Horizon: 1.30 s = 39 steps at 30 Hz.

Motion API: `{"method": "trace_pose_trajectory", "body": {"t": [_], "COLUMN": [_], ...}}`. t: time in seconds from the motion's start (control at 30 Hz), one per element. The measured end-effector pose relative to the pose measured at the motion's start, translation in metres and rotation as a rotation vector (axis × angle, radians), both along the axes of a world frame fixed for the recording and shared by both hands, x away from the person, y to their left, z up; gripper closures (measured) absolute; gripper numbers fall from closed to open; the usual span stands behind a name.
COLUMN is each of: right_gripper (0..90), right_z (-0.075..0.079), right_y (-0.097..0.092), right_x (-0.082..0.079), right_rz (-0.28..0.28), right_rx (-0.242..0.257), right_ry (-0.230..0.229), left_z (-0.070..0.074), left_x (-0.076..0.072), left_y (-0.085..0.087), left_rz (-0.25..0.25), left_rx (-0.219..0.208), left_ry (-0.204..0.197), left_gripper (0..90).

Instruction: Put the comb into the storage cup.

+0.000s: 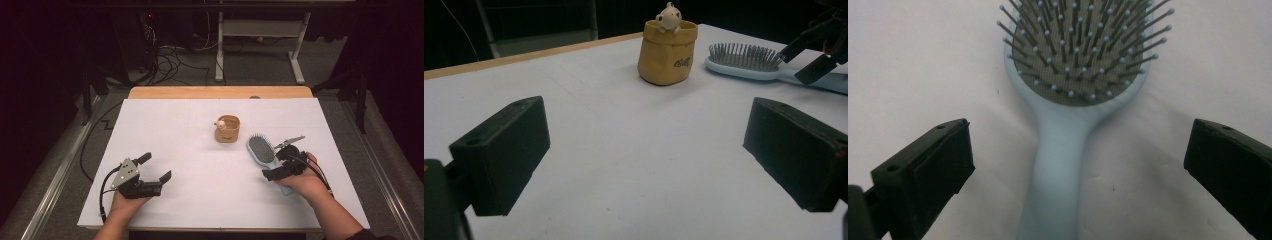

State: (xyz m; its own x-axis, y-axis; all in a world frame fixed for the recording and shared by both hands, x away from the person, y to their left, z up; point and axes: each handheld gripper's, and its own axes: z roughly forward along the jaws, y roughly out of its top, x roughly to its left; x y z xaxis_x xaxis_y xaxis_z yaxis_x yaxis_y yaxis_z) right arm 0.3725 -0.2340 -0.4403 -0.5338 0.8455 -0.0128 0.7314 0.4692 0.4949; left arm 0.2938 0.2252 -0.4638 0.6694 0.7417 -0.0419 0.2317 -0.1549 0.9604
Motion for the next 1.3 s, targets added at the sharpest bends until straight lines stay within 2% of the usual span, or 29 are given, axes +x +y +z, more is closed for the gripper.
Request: {"method": "trace_pose_trajectory", "body": {"t": [0.73,1.3], "right_gripper": [2.9,11.1], "right_z": [-0.002,-0.001], "right_y": [0.023,0.038], "right_x": [0.033,0.050], "right_rz": [0.008,0.004], "right_rx": [-0.011,-0.035], "right_ry": [-0.005,0.003], "left_z": [0.000,0.000], "left_x": [0.000,0.000], "left_y": [0.000,0.001], "left_rz": [-0.005,-0.005], "left_rx": [0.004,0.002], "left_ry": [-0.003,-0.007], "left_gripper": [5.3,5.3]}}
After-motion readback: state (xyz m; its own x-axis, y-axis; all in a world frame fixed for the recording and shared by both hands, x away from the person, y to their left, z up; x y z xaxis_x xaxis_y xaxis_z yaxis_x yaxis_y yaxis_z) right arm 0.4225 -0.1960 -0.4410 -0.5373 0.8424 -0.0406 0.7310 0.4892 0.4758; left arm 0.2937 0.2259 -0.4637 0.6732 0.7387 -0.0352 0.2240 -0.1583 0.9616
